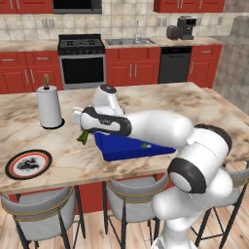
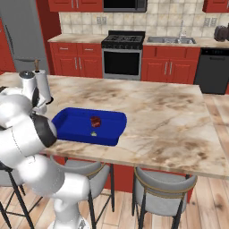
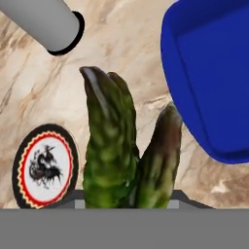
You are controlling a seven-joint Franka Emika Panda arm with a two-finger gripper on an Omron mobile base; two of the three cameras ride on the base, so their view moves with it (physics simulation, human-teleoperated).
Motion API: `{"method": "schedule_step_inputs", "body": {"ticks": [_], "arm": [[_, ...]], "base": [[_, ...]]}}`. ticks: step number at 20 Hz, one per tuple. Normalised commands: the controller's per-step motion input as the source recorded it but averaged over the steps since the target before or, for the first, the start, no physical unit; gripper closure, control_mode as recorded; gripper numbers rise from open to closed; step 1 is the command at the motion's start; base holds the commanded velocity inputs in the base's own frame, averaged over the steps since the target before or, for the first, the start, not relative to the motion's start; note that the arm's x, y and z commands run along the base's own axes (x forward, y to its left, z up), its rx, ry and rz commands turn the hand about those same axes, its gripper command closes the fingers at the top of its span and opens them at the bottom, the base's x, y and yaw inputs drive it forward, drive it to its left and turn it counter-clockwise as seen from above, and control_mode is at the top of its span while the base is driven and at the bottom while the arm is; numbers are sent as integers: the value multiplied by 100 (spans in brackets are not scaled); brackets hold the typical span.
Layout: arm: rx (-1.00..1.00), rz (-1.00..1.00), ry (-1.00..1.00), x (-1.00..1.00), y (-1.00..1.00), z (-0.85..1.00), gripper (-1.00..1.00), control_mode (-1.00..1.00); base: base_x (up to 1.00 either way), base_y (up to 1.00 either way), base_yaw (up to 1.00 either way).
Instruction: Create a steak meal by picking up the steak and asparagus from the tray and placing them on the plate. Leave the radish on the tray.
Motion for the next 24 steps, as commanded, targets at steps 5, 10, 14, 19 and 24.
{"method": "schedule_step_inputs", "body": {"ticks": [5,10,14,19,24], "arm": [[-9,0,0,-1,100,-7,100,-100],[-4,0,1,0,92,-24,100,-100],[-2,0,6,0,81,-30,100,-100],[-2,0,12,5,66,-33,100,-100],[0,0,16,17,34,-43,100,-100]], "base": [[0,0,0],[0,0,0],[0,0,0],[0,0,0],[0,0,0]]}}
